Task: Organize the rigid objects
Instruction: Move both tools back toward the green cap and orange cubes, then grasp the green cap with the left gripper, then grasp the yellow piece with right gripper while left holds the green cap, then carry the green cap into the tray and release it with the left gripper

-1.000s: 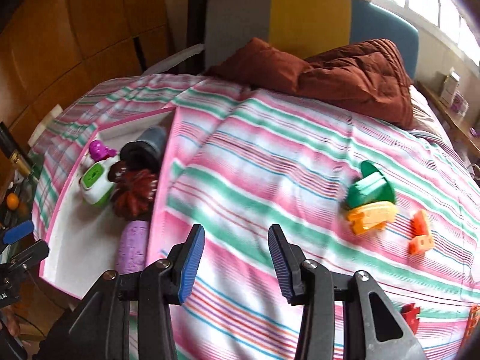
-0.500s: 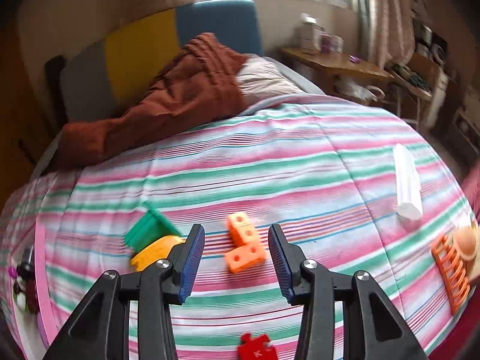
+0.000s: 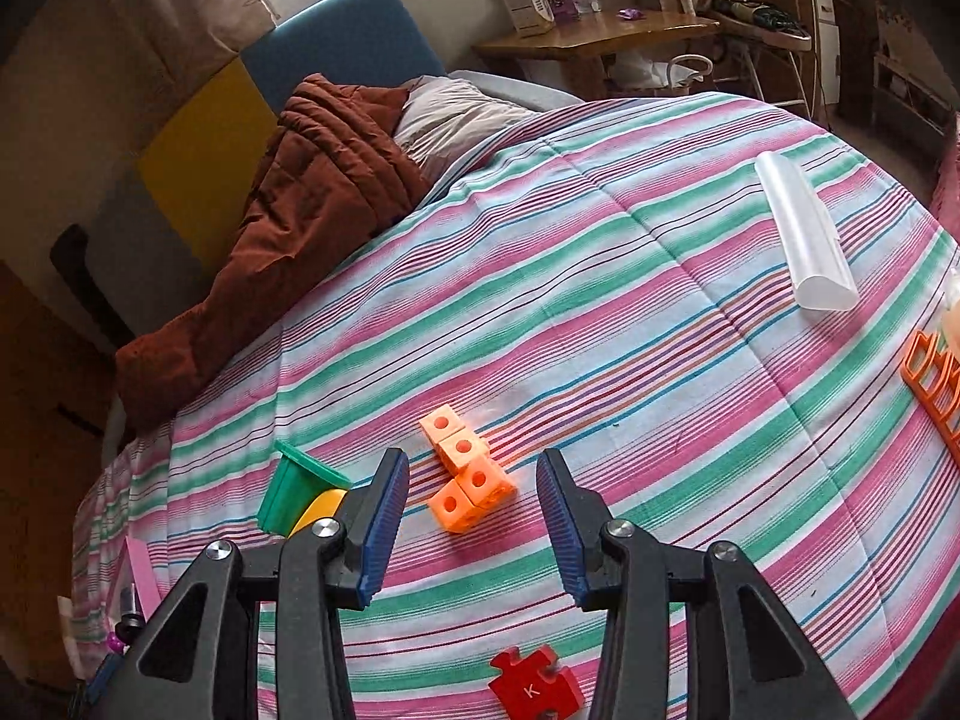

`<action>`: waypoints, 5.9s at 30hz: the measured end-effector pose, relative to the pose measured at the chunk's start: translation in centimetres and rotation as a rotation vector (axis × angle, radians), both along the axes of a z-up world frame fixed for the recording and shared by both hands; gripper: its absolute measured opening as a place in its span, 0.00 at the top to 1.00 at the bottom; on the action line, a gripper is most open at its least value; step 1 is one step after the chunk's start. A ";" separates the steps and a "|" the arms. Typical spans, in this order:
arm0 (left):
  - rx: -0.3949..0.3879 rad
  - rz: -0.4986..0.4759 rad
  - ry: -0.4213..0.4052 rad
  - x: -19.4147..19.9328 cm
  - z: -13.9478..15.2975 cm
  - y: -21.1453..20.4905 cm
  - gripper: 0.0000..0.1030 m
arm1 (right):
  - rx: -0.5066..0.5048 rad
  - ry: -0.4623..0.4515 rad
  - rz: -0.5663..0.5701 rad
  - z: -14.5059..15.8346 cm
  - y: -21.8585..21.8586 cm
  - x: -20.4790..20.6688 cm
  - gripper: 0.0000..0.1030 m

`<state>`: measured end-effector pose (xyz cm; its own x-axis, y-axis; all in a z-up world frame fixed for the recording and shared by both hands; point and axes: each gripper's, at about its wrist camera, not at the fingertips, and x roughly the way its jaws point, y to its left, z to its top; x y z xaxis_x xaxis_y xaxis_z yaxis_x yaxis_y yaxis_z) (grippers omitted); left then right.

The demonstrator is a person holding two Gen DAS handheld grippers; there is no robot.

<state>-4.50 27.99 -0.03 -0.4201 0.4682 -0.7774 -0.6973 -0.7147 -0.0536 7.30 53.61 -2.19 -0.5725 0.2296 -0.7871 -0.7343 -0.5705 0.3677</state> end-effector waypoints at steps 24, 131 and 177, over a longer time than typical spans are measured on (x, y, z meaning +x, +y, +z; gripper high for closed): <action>-0.120 -0.174 -0.188 -6.7 -7.3 15.7 0.71 | -0.070 -0.002 0.078 -0.8 -0.3 -1.4 0.57; 0.065 -0.264 -0.157 11.0 -2.3 -8.9 0.61 | 0.260 -0.264 0.844 -5.7 -15.4 -7.9 0.73; 0.166 0.509 -0.188 -2.8 -2.9 -24.6 0.71 | 0.313 -0.275 0.864 -5.6 -15.2 -7.3 0.73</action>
<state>-7.27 3.44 -2.88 -0.4862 0.3649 -0.7940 -0.2345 -0.9298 -0.2837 0.03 38.37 -7.76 -0.4472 0.0374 -0.8937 -0.0517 -0.9985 -0.0160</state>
